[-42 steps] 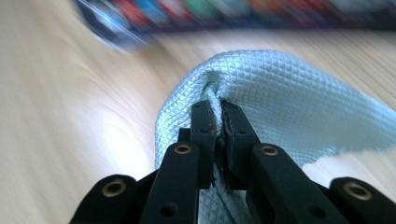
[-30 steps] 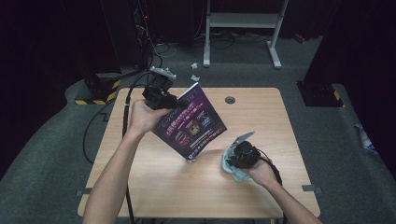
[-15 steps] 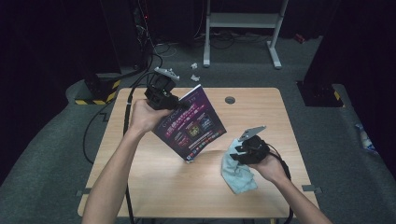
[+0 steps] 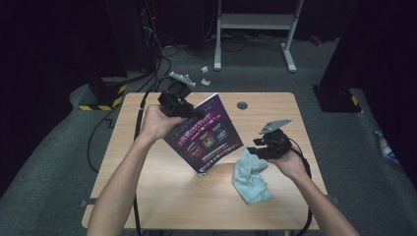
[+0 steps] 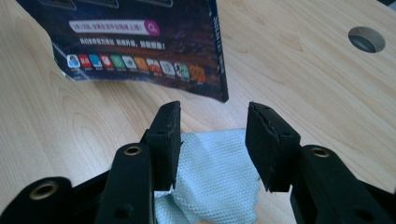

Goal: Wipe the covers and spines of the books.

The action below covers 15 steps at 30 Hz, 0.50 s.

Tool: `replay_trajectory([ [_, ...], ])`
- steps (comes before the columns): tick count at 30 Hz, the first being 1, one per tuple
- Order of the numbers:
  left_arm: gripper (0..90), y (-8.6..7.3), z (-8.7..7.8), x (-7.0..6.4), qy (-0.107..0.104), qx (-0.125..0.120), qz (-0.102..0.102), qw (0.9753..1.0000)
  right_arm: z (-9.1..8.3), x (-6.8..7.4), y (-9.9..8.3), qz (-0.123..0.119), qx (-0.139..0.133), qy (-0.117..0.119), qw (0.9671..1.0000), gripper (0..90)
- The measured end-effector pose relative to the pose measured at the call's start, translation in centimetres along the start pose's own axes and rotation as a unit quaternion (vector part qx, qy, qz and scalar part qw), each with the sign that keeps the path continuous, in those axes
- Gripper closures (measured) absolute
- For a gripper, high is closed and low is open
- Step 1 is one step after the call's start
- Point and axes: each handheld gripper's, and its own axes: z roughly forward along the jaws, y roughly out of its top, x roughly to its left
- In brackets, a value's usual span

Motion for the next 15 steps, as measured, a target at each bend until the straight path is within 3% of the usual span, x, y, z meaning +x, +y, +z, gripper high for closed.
replay_trajectory([
  [15, 83.6, 0.4, 0.7, -1.0, -0.018, 0.009, 0.014, 0.9997, 0.7, 0.3, 3.2, -0.022, -0.033, 0.025, 0.9989, 45.2],
])
